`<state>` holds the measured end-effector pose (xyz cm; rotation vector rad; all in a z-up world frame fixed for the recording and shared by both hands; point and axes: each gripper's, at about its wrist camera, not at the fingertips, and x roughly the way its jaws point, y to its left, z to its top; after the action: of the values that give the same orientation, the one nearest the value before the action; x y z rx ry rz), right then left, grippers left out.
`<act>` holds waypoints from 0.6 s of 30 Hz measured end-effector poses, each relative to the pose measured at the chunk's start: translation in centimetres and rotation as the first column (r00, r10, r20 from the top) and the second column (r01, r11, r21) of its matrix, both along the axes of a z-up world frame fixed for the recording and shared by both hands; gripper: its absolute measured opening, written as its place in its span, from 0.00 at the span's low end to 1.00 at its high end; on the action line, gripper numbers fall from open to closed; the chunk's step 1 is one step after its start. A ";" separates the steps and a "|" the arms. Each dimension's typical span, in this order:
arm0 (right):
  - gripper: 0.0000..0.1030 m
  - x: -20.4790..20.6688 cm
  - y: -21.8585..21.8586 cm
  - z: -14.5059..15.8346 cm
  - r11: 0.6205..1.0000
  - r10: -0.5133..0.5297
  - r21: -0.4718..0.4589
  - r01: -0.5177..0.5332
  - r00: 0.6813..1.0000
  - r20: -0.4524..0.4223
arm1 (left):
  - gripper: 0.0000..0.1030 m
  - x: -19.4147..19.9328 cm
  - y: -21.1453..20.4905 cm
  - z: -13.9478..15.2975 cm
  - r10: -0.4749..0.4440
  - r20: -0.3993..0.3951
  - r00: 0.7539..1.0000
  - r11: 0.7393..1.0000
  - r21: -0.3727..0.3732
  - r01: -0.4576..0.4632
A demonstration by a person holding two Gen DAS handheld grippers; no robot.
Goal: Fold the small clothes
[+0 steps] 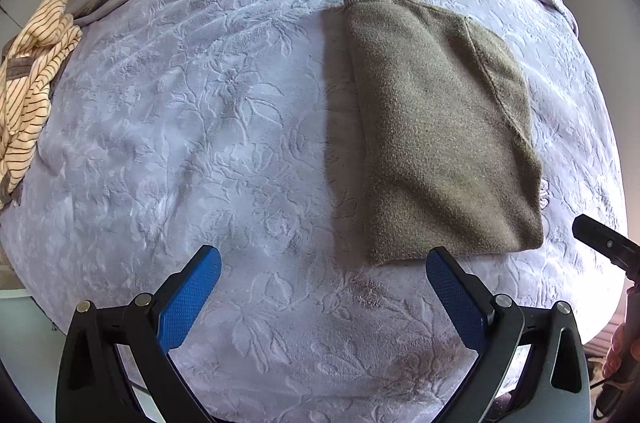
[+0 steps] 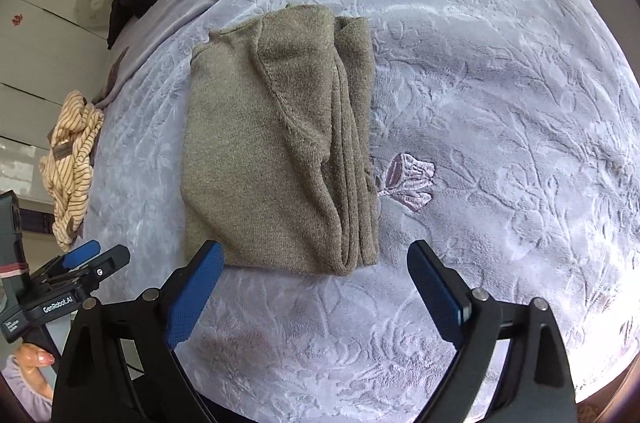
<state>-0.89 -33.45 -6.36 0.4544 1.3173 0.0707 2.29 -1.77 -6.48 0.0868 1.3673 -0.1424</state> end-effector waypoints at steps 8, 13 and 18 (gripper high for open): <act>0.92 2.5 -1.3 -2.4 0.994 0.042 0.101 -0.039 0.999 -0.028 | 1.00 3.6 -0.1 -3.5 -0.064 -0.054 0.996 0.974 -0.221 0.051; 0.92 6.1 -3.1 -5.6 0.975 0.071 0.212 -0.064 0.997 -0.024 | 1.00 7.6 -0.6 -6.9 -0.115 -0.079 0.990 0.936 -0.343 0.081; 0.92 9.4 -4.3 -8.9 0.953 0.072 0.298 -0.059 0.997 -0.031 | 1.00 10.3 -1.7 -9.3 -0.156 -0.104 0.982 0.899 -0.427 0.097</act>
<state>8.48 -37.75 -15.27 0.6704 1.3681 0.3202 12.58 -3.45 -15.80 -0.2008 1.4392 -0.5597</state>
